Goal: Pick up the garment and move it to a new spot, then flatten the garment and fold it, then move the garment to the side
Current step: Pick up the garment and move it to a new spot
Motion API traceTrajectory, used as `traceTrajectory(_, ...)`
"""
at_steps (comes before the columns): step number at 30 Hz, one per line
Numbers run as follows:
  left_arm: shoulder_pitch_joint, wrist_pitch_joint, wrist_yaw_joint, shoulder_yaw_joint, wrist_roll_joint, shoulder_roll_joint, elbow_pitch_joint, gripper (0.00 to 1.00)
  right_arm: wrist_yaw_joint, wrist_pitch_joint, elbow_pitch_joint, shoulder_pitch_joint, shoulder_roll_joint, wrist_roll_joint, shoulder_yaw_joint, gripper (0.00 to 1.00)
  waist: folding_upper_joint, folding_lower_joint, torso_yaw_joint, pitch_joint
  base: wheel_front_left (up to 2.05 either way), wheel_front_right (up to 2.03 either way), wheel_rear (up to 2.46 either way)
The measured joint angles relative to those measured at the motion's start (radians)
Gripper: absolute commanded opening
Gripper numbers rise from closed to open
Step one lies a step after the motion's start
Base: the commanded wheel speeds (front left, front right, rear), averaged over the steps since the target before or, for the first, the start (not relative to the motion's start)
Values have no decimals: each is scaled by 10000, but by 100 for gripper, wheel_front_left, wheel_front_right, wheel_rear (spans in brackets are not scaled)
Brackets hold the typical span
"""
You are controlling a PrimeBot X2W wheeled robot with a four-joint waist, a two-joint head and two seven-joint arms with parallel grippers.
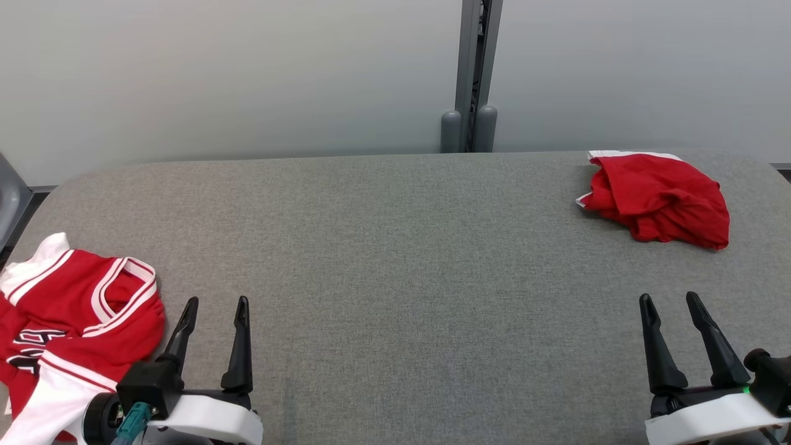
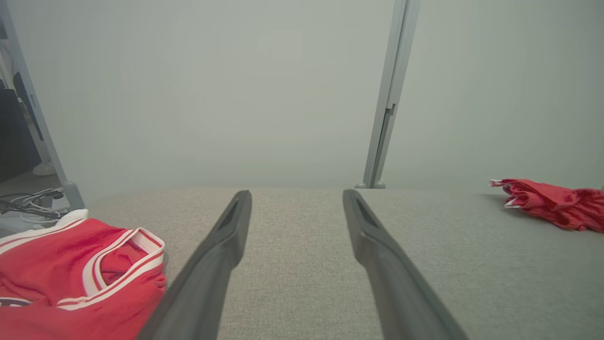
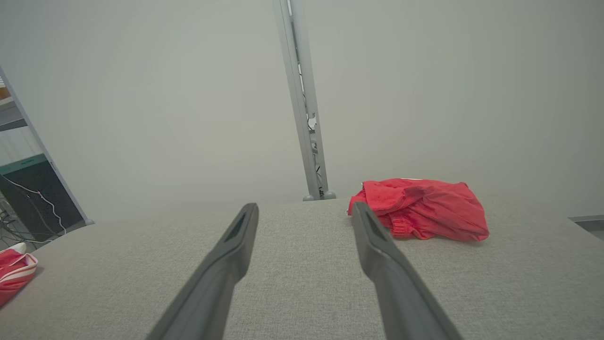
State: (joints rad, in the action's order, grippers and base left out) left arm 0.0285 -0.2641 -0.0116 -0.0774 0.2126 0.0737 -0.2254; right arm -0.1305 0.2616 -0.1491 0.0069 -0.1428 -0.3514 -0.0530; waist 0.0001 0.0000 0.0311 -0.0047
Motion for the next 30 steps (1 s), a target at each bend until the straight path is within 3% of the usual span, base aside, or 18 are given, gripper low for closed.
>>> traceTrajectory(17,108,0,345,324,-268,-192,-280,100,0,0,-136,-26,56,-61,-169,100,0,0,273,11,0,0,0)
traceTrajectory(30,159,0,378,514,-439,-219,-443,100,-2,2,-357,-34,52,-244,-633,100,0,0,1735,-115,0,0,0)
